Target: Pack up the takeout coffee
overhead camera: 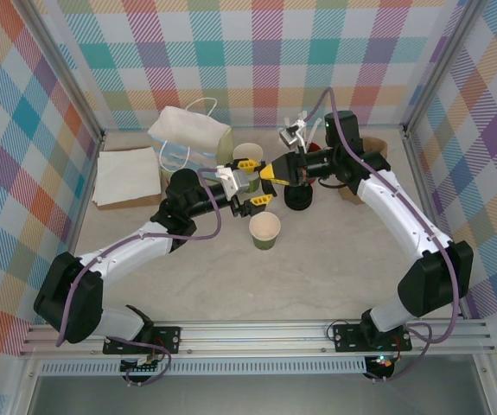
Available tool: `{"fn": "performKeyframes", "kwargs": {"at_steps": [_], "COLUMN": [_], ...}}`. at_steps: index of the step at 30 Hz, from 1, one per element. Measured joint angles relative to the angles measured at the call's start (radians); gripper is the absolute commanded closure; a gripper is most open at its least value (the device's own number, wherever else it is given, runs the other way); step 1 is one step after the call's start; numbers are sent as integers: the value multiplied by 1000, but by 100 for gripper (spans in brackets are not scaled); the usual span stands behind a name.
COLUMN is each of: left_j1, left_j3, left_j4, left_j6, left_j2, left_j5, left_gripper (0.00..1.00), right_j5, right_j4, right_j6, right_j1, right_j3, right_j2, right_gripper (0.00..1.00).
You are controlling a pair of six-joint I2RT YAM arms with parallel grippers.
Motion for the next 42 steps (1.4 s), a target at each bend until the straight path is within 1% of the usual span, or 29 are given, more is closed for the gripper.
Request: {"fn": "performKeyframes", "kwargs": {"at_steps": [6, 9, 14, 17, 19, 23, 27, 29, 34, 38, 42], "left_j1": [0, 0, 0, 0, 0, 0, 0, 0, 0, -1, -2], "left_j3": [0, 0, 0, 9, 17, 35, 64, 80, 135, 184, 241], "left_j4": [-15, -39, -111, -168, -211, -313, -452, -521, -702, -851, -983], "left_j6": [4, 14, 50, 76, 98, 145, 205, 233, 303, 351, 392], "left_j2": [-2, -7, -26, -37, -42, -47, -51, -55, -58, -57, -47], "left_j5": [0, -2, -8, -13, -19, -31, -49, -59, -89, -118, -146], "left_gripper": [26, 27, 27, 28, 28, 30, 31, 32, 34, 35, 35], "right_j5": [8, 13, 31, 50, 68, 122, 226, 303, 572, 729, 913], "right_j4": [-16, -28, -68, -94, -116, -158, -211, -241, -354, -388, -429], "right_j6": [-16, -26, -51, -71, -83, -111, -146, -161, -201, -203, -206], "right_j1": [0, 1, 5, 6, 7, 6, -5, -16, -48, -80, -103], "right_j3": [0, 0, 0, 0, 1, 2, 3, 2, 2, -26, -80], "right_j2": [2, 3, 5, 7, 8, 9, 8, 1, -26, -38, -39], "right_gripper": [92, 85, 70, 63, 57, 47, 41, 38, 32, 31, 24]}}
